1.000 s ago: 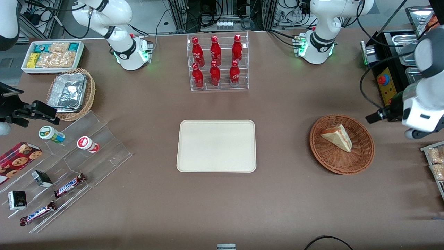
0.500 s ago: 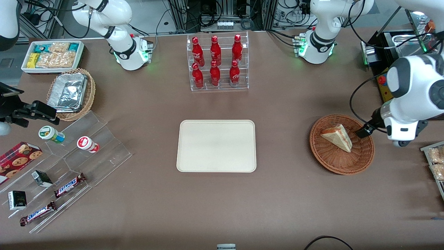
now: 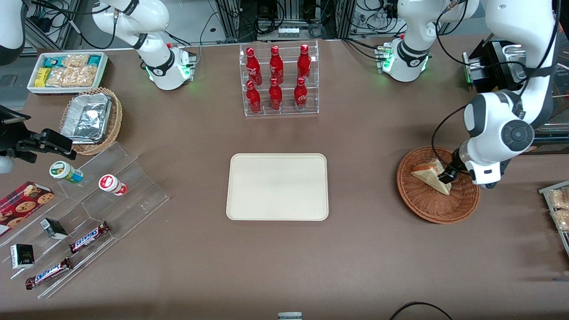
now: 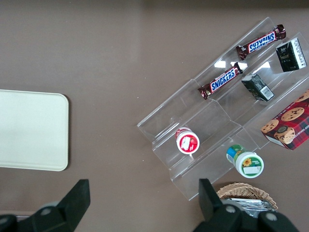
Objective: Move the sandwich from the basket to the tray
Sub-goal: 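Move the open left gripper down over the sandwich in the wicker basket, then close the left gripper on the sandwich and lift it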
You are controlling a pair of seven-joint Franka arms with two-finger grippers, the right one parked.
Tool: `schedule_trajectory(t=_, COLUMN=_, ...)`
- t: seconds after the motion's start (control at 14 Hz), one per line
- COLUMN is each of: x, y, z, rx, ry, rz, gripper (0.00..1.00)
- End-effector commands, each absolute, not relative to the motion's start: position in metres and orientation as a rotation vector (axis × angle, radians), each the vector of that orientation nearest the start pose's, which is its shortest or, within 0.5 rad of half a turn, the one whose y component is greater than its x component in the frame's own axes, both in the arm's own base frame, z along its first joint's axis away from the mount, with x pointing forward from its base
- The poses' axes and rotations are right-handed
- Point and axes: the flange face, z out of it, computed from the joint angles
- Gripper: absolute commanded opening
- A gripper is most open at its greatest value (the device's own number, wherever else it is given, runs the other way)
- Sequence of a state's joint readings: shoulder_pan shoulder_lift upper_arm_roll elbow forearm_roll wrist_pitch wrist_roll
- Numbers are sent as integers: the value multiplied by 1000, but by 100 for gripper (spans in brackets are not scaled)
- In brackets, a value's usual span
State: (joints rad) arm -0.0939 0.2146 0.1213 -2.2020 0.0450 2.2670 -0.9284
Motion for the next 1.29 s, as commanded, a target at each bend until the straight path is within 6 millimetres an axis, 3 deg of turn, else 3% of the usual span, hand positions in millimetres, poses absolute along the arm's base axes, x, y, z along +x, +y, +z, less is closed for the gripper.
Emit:
schedule_trajectory(t=0.0, x=533, y=10, z=262, rx=-2702, ry=-1364, rz=123, gripper=100)
schedule_trajectory(t=0.14, x=531, y=10, z=246, rx=-2717, ry=-1370, rz=85, gripper=99)
schedule_trajectory(t=0.5, x=531, y=3, z=234, rx=-2726, ry=-1360, rz=84, gripper=99)
schedule_trajectory(t=0.79, x=535, y=-7, z=213, rx=-2718, ry=-1456, rz=58, gripper=88)
schedule_trajectory(t=0.86, x=535, y=-9, z=212, rx=-2720, ry=-1454, rz=56, gripper=84)
schedule_trajectory(t=1.0, x=535, y=-7, z=215, rx=-2720, ry=-1452, rz=60, gripper=56)
schedule_trajectory(t=1.07, x=534, y=-8, z=215, rx=-2723, ry=-1438, rz=71, gripper=47)
schedule_trajectory(t=1.21, x=532, y=-14, z=219, rx=-2726, ry=-1402, rz=102, gripper=42)
